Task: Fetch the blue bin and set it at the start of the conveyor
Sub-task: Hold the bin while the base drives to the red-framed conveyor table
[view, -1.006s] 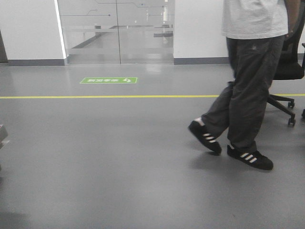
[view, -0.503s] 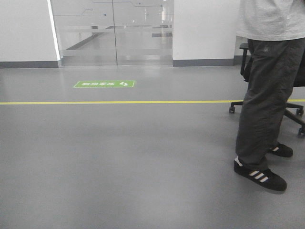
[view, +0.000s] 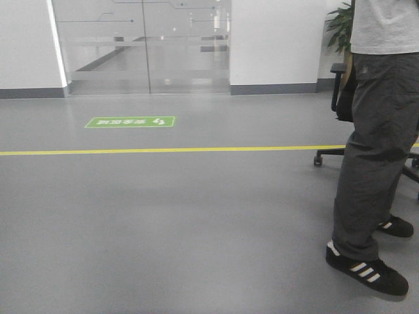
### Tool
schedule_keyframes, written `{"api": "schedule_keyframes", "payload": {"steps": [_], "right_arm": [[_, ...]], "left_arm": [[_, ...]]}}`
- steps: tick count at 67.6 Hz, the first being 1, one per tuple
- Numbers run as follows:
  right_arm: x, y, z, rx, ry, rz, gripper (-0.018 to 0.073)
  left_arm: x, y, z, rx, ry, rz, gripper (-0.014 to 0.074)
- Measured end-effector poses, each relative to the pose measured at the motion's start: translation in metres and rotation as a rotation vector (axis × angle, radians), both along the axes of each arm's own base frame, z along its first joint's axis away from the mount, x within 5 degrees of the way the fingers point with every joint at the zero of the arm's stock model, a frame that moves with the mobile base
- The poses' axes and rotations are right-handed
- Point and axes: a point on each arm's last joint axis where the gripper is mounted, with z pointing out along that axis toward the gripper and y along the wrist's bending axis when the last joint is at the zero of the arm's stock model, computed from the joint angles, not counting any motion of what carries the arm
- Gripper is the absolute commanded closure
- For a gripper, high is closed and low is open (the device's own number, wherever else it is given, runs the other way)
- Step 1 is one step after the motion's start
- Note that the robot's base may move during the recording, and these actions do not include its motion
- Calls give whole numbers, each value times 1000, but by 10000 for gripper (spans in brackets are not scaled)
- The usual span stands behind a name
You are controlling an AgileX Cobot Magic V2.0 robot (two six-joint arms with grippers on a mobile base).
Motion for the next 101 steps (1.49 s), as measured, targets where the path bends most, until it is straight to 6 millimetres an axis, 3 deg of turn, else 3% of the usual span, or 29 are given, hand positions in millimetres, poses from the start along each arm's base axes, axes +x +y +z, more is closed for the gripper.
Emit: {"api": "schedule_keyframes", "payload": {"steps": [101], "right_arm": [[3,1,8,16,-92,3,712]], "left_arm": [[1,0,1,5,-9,4,708]]}}
